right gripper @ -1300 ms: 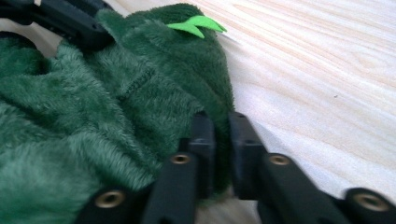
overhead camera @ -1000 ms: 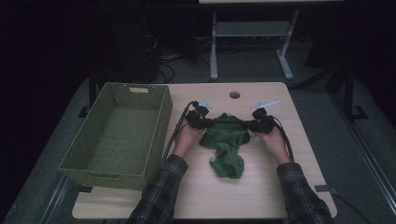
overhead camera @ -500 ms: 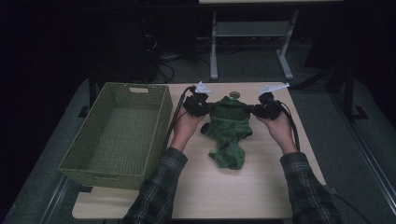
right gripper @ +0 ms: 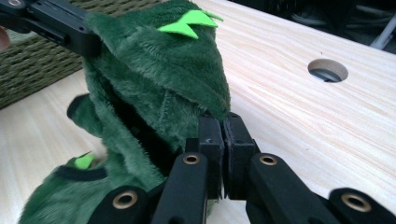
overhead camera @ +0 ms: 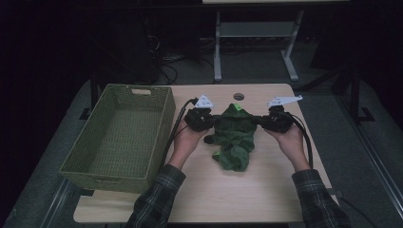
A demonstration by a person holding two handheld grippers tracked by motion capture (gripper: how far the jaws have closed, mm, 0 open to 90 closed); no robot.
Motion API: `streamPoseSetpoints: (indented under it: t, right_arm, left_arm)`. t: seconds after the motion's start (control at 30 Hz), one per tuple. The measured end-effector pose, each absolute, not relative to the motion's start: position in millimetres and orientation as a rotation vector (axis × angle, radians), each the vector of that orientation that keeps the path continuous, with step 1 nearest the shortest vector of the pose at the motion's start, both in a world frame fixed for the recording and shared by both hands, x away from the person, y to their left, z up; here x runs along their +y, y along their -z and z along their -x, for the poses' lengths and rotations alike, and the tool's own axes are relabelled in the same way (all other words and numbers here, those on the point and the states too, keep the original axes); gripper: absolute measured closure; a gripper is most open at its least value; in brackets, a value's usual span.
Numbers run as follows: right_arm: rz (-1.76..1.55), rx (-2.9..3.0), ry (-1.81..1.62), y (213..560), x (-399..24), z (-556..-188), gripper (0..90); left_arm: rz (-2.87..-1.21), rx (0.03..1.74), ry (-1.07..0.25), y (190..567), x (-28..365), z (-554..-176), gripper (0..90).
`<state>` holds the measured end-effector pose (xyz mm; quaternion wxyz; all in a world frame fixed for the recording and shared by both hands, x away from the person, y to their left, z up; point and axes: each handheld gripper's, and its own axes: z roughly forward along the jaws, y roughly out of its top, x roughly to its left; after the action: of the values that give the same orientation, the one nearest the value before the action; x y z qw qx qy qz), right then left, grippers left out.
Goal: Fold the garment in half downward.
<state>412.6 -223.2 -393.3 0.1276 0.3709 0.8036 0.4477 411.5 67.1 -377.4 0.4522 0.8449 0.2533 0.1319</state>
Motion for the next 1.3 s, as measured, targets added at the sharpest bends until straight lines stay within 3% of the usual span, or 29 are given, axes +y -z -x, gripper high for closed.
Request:
streamPoseSetpoints:
  t: [0.67, 1.3]
  right_arm:
    - [-0.963, 2.419, -1.346, 416.1, -220.1, -337.8, 86.4]
    - [-0.946, 2.544, -1.268, 450.1, -211.6, -298.2, 86.0]
  left_arm:
    - [-2.094, 0.534, -0.268, 406.4, 76.3, -348.0, 87.4]
    - [-2.269, 0.442, -0.189, 455.2, 71.2, -315.2, 87.4]
